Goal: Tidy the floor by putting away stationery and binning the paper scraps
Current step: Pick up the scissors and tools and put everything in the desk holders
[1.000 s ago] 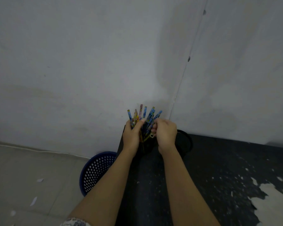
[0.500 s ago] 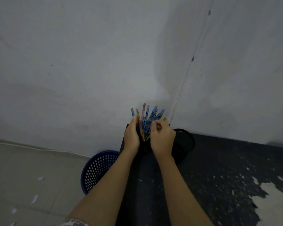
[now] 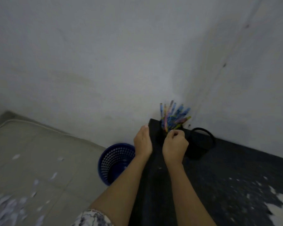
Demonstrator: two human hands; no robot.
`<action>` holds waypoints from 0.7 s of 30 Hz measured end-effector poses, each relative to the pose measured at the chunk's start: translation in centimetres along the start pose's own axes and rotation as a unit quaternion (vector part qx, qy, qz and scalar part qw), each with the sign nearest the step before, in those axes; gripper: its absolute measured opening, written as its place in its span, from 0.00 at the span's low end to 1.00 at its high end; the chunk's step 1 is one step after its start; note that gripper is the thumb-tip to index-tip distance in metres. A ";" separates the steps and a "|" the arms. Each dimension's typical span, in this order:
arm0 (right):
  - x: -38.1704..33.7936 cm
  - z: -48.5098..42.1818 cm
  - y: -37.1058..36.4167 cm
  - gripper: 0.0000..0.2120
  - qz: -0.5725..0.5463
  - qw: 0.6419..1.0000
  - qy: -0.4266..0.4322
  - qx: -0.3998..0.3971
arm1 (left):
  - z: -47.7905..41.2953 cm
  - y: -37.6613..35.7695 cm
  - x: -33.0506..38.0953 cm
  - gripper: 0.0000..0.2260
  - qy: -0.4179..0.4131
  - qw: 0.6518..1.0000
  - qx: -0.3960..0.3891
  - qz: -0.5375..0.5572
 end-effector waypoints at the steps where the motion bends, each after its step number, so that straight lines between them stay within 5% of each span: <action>1: -0.1 1.4 -1.0 0.11 -0.001 1.000 0.016 -0.019 | 0.7 1.6 -0.2 0.14 -0.014 1.000 0.005 -0.006; 8: -0.4 16.7 -12.7 0.11 0.063 0.960 0.102 -0.253 | 5.4 19.4 -5.8 0.17 -0.024 0.985 0.135 -0.102; 14: 2.6 37.1 -23.2 0.11 0.140 0.869 0.146 -0.452 | 14.4 41.2 -12.7 0.12 0.063 0.934 0.294 -0.194; 21: 10.2 59.0 -33.1 0.10 0.239 0.763 0.197 -0.567 | 27.1 63.2 -22.6 0.15 0.214 0.861 0.385 -0.253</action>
Point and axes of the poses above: each hand's wrist, its own z-axis away from the middle knuckle, its own y-axis out of the back of the hand, x = y × z, the point moved 4 cm from there along -z, towards the middle knuckle, and after that the axes turned 11 degrees about -y, right-handed, at the moved point
